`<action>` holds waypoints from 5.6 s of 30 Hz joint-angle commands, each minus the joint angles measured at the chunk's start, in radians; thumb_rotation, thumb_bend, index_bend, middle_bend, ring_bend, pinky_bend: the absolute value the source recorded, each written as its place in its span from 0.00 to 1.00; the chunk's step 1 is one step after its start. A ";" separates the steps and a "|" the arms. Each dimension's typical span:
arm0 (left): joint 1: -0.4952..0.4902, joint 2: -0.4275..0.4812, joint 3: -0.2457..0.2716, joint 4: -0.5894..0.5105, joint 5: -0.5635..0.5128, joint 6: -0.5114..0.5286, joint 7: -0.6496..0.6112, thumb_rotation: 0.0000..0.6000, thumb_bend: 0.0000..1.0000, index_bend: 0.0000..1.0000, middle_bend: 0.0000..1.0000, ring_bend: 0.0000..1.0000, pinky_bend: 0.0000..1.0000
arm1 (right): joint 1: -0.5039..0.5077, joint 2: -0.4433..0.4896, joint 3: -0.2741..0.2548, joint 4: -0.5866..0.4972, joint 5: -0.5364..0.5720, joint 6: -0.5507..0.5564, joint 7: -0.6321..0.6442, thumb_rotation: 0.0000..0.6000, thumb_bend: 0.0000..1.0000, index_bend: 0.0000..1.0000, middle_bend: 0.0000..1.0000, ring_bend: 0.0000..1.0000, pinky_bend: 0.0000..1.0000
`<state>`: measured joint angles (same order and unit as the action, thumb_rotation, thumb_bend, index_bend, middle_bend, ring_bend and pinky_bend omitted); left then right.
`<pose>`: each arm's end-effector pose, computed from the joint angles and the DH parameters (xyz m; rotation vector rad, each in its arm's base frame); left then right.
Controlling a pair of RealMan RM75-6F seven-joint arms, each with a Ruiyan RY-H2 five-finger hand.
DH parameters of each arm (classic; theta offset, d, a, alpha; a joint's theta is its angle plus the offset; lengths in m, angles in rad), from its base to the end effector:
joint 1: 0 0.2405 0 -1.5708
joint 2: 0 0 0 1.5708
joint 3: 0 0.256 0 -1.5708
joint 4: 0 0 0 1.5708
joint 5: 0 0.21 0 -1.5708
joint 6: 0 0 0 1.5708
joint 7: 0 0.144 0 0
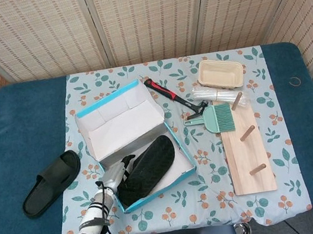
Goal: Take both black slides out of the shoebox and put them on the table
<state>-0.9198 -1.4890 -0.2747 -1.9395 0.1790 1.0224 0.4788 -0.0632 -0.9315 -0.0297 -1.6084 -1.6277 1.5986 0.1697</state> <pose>-0.0916 0.2935 -0.0287 -1.6119 -1.7863 -0.6848 -0.3258 -0.1172 0.2154 1.4005 -0.9170 0.8623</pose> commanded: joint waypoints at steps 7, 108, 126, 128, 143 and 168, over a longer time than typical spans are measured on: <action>-0.098 0.001 -0.001 0.003 -0.126 -0.048 0.048 1.00 0.38 0.23 0.32 0.43 0.51 | 0.000 0.000 0.002 0.001 0.003 0.000 0.001 0.63 0.15 0.00 0.00 0.00 0.00; 0.331 -0.437 0.156 1.645 0.975 0.084 -0.663 1.00 0.52 0.40 0.42 0.24 0.31 | 0.003 0.003 -0.012 -0.030 0.012 -0.037 -0.049 0.63 0.15 0.00 0.00 0.00 0.04; 0.358 -0.273 0.064 1.236 0.998 0.100 -0.627 1.00 0.37 0.00 0.00 0.00 0.08 | -0.012 0.017 -0.016 -0.052 0.023 -0.029 -0.063 0.63 0.15 0.00 0.00 0.00 0.03; 0.368 -0.239 0.059 1.151 1.006 0.128 -0.604 1.00 0.36 0.00 0.00 0.00 0.08 | -0.012 0.017 -0.016 -0.051 0.023 -0.029 -0.060 0.63 0.15 0.00 0.00 0.00 0.03; 0.401 -0.079 0.034 0.866 0.991 0.138 -0.476 1.00 0.29 0.00 0.00 0.00 0.02 | -0.020 0.022 -0.018 -0.051 0.011 -0.014 -0.052 0.63 0.15 0.00 0.00 0.00 0.03; 0.682 0.466 0.184 0.136 1.199 0.170 -0.584 1.00 0.34 0.00 0.00 0.00 0.00 | -0.032 -0.021 0.016 -0.028 0.044 0.025 -0.115 0.63 0.15 0.00 0.00 0.00 0.00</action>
<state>-0.3476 -1.1132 -0.2036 -1.7318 1.2654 1.0840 -0.2181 -0.0876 -0.9368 -0.0235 -1.6459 -1.5896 1.6065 0.0739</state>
